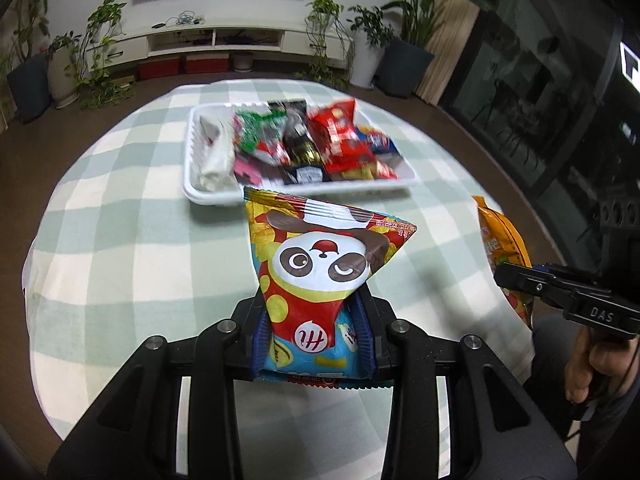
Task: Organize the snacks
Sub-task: 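Carry the panda bag and orange bar over the tray and open both tools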
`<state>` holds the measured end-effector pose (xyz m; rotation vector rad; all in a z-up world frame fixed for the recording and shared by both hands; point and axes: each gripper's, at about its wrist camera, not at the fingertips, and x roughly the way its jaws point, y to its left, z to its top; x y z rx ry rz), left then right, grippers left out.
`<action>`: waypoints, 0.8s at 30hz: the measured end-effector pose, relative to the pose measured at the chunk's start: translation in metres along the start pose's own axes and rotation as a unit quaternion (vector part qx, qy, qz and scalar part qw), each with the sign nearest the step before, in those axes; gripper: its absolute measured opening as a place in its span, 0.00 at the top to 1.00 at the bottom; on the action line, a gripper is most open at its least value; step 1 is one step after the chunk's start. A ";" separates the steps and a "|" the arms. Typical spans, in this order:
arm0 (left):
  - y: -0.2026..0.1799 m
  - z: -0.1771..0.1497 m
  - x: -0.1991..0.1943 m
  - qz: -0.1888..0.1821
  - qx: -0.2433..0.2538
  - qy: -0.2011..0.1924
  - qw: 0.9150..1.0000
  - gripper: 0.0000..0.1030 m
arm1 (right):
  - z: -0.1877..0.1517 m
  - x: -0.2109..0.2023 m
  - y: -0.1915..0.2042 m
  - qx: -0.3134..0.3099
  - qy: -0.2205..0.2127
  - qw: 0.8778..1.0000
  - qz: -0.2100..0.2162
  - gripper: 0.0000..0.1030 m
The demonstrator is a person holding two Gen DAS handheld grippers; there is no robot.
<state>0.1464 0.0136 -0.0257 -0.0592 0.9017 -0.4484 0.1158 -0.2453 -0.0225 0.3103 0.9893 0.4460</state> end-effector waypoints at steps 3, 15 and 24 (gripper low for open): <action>0.012 0.023 -0.010 -0.006 -0.012 -0.019 1.000 0.68 | 0.018 -0.003 0.001 -0.005 -0.011 1.000 -0.005 0.82; 0.048 0.136 0.003 0.009 -0.024 -0.062 0.998 0.68 | 0.141 0.023 0.043 -0.054 -0.063 0.997 -0.002 0.82; 0.064 0.160 0.093 0.018 -0.027 -0.018 0.999 0.68 | 0.177 0.110 0.007 -0.031 -0.012 0.996 -0.079 0.82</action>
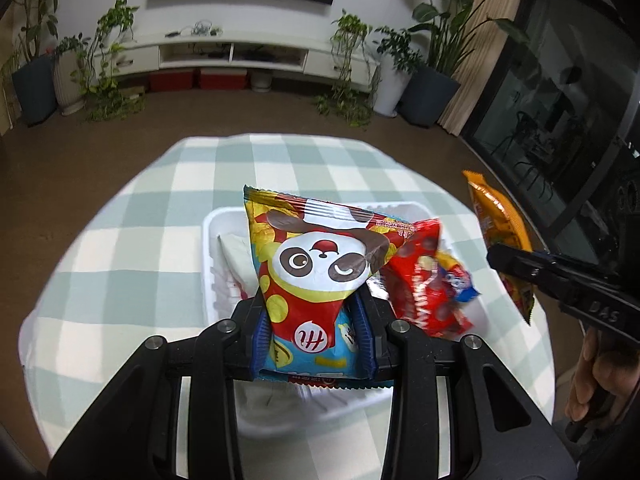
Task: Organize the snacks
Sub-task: 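Carry the panda bag and orange bar over the tray and open both tools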
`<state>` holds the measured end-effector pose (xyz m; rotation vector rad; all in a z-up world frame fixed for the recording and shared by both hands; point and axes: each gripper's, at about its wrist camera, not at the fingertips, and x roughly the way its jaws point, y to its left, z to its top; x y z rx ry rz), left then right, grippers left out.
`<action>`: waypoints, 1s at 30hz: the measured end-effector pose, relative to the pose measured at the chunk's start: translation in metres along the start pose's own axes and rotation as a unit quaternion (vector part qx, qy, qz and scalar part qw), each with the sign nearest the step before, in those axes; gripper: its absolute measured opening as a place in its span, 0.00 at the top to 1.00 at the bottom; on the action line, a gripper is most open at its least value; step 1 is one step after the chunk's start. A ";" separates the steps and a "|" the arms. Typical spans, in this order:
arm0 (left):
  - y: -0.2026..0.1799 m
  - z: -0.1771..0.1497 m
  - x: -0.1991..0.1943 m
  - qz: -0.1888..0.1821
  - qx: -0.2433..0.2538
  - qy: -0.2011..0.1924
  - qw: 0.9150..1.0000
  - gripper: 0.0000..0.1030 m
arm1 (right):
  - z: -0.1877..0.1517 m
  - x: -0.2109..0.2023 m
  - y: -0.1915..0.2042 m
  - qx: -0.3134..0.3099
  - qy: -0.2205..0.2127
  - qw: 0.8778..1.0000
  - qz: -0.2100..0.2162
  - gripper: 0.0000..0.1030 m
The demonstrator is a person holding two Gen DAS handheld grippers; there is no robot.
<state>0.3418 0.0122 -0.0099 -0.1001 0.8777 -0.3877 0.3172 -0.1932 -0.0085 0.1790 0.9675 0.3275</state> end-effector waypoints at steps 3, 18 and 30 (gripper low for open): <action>0.003 -0.003 0.027 -0.002 -0.005 0.011 1.000 0.68 | 0.000 0.021 -0.004 -0.001 0.015 1.000 -0.005 0.82; -0.002 -0.006 0.067 0.014 0.011 0.022 1.000 0.62 | -0.007 0.068 -0.026 0.012 0.057 0.997 -0.047 0.80; -0.004 -0.007 0.054 0.004 0.011 0.009 1.000 0.25 | -0.007 0.063 -0.027 0.002 0.045 0.998 -0.052 0.53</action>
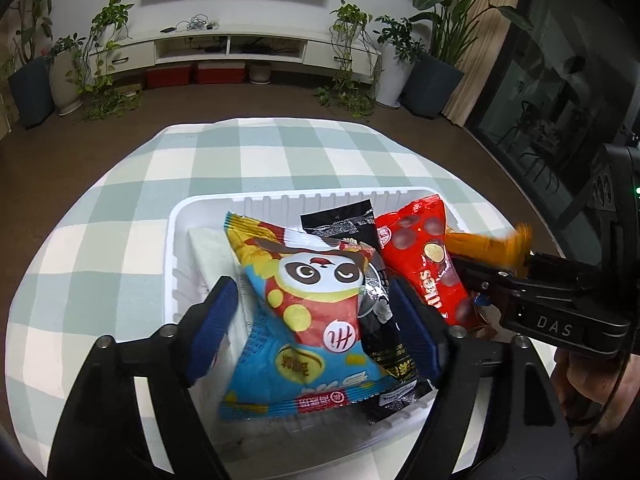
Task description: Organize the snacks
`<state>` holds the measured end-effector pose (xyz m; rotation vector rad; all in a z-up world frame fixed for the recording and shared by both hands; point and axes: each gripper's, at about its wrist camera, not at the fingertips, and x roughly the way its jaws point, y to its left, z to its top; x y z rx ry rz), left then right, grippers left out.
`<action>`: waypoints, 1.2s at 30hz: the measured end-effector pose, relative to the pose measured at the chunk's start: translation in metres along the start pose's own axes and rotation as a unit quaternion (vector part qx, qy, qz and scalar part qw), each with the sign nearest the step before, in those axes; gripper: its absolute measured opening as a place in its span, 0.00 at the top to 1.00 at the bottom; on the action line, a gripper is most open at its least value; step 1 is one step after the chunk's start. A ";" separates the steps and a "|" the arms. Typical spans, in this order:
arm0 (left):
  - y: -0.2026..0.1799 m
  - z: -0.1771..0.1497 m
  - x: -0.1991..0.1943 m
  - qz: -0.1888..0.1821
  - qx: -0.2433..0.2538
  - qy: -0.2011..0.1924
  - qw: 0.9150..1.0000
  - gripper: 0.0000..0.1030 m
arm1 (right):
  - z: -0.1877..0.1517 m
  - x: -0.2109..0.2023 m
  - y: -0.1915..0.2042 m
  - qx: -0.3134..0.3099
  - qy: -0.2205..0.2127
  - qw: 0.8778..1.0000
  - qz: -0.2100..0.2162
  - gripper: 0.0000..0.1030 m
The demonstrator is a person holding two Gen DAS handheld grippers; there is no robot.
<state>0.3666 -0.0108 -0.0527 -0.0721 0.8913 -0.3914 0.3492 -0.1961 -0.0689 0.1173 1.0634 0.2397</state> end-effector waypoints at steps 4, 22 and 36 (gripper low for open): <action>0.003 -0.002 -0.007 0.001 -0.005 -0.004 1.000 0.25 | -0.001 -0.003 0.000 0.003 -0.004 1.000 0.001 0.51; -0.014 -0.016 -0.074 0.029 0.007 -0.072 0.997 0.00 | -0.031 -0.062 -0.005 0.037 -0.055 0.998 0.015 0.31; -0.075 -0.089 -0.215 0.225 0.045 -0.224 0.947 0.00 | -0.092 -0.188 0.021 -0.001 -0.275 0.961 -0.029 0.00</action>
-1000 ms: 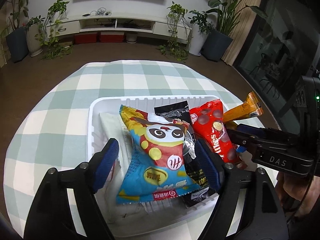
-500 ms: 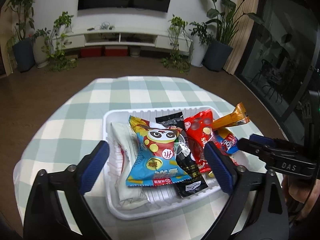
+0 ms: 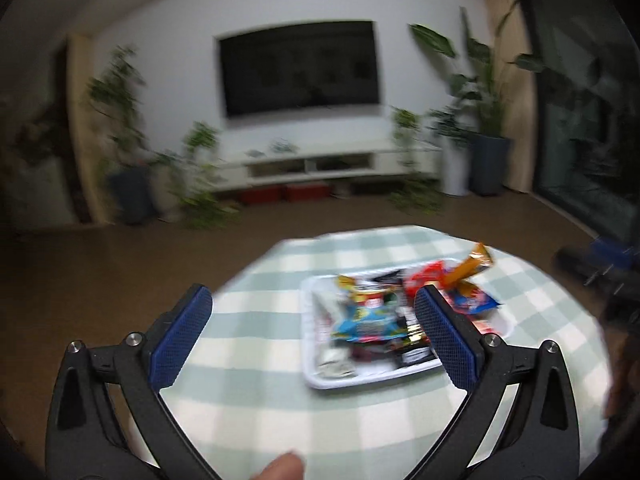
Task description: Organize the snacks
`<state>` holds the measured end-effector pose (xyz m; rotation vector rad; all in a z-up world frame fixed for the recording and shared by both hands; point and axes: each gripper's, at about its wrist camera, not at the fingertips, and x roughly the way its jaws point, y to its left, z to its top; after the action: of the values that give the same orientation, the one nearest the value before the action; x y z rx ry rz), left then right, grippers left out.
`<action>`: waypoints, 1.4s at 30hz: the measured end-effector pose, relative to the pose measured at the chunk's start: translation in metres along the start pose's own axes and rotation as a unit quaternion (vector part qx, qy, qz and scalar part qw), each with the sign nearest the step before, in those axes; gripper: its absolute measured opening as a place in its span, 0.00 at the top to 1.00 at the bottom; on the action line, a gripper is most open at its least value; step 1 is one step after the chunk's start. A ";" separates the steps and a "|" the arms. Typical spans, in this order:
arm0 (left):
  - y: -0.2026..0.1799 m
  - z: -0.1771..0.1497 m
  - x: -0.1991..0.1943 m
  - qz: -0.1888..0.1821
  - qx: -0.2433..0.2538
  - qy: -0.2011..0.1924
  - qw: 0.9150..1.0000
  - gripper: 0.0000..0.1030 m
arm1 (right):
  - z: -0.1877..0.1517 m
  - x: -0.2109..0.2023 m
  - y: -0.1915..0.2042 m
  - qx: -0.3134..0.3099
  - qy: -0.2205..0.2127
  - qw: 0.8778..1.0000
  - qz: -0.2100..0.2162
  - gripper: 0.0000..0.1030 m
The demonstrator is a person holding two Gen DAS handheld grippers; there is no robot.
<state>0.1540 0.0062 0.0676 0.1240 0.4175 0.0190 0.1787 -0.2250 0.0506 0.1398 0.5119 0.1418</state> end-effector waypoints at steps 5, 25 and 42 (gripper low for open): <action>0.002 -0.009 -0.054 0.021 0.001 -0.007 1.000 0.00 | 0.014 -0.062 0.008 0.000 -0.077 0.997 0.007 0.00; 0.000 -0.091 -0.131 -0.049 -0.058 0.107 0.991 0.00 | -0.052 -0.146 0.016 0.016 -0.019 1.000 -0.006 0.00; -0.001 -0.113 -0.095 -0.037 -0.051 0.142 0.988 0.00 | -0.087 -0.123 0.029 -0.011 0.048 0.998 -0.025 0.00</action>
<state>0.0218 0.0138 0.0034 0.0031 0.7047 -0.0152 0.0262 -0.2091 0.0388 0.0995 0.6094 0.1046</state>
